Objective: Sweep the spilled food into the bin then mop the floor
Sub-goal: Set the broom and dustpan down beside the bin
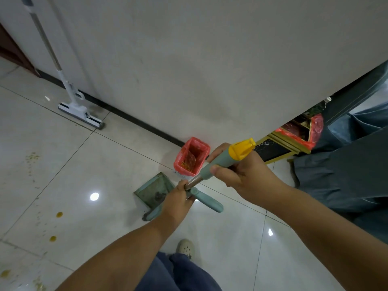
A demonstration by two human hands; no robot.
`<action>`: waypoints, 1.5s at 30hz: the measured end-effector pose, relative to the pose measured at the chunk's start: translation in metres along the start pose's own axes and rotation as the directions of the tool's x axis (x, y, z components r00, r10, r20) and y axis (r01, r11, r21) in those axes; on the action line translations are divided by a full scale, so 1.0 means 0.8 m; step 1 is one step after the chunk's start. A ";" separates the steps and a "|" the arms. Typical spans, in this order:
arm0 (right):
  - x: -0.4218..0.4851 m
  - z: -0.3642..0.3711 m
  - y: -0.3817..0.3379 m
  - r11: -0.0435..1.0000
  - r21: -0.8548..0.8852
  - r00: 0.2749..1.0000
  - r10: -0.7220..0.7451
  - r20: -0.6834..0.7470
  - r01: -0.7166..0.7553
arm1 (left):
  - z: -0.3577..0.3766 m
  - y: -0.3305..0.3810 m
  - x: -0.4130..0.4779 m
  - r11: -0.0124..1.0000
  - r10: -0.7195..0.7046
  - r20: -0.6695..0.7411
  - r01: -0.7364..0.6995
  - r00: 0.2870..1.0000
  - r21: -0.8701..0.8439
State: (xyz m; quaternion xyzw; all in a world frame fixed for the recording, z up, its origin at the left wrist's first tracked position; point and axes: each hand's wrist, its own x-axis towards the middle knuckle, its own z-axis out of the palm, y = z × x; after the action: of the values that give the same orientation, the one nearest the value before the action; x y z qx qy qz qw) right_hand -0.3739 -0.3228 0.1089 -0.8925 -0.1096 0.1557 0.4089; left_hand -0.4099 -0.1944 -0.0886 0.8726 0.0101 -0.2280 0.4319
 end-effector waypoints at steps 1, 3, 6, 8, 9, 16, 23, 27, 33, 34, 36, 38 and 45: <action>0.002 -0.008 0.004 0.999 -0.033 1.000 -0.010 0.010 0.010 | 0.003 0.009 -0.001 0.999 0.002 -0.002 -0.002 1.000 -0.038; 0.002 -0.027 0.010 0.995 -0.100 0.999 -0.017 0.031 0.020 | 0.006 0.025 0.002 0.997 0.074 0.004 -0.074 0.997 -0.038; -0.002 -0.057 0.023 0.994 -0.104 0.997 -0.010 0.082 0.019 | 0.001 0.037 0.006 0.991 0.122 0.011 -0.122 0.992 -0.046; -0.004 -0.074 0.037 0.996 -0.089 0.995 -0.013 0.097 0.022 | -0.010 0.043 0.006 0.999 0.053 -0.029 -0.053 0.998 0.008; -0.005 -0.081 0.045 0.996 -0.090 0.995 -0.012 0.100 0.021 | -0.017 0.045 0.004 0.999 -0.006 -0.054 0.009 0.999 0.047; -0.022 -0.110 0.080 1.000 0.009 1.000 0.009 0.024 -0.010 | -0.053 0.038 -0.029 0.939 -0.110 -0.144 0.150 0.983 0.309; -0.031 -0.101 0.104 0.990 -0.124 0.997 -0.061 0.049 0.067 | -0.076 0.059 -0.069 0.929 -0.105 -0.292 0.198 0.951 0.311; -0.020 -0.114 0.100 0.968 -0.231 0.992 -0.077 0.097 0.098 | -0.093 0.061 -0.088 0.930 -0.121 -0.347 0.229 0.930 0.289; 0.037 -0.166 0.021 0.940 -0.265 0.976 -0.216 0.027 0.215 | -0.148 0.063 -0.104 0.896 -0.059 -0.420 0.234 0.906 0.378; 0.048 -0.171 -0.003 0.935 -0.269 0.973 -0.228 0.048 0.232 | -0.162 0.064 -0.104 0.891 -0.040 -0.433 0.228 0.901 0.392; 0.068 -0.169 -0.050 0.907 -0.318 0.961 -0.245 0.128 0.274 | -0.191 0.066 -0.100 0.885 0.002 -0.457 0.211 0.889 0.414; 0.088 -0.158 -0.093 0.882 -0.363 0.948 -0.237 0.213 0.302 | -0.225 0.066 -0.094 0.891 0.049 -0.488 0.183 0.872 0.416; 0.178 -0.061 -0.206 0.713 -0.595 0.914 -0.168 0.370 0.371 | -0.365 0.011 -0.085 0.914 0.114 -0.565 0.137 0.817 0.382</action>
State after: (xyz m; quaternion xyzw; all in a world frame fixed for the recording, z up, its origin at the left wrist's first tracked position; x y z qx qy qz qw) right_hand -0.2348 -0.2054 0.2380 -0.9194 -0.3458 0.1740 0.0691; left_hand -0.3553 0.0340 0.0984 0.9703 0.0981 0.0466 0.2163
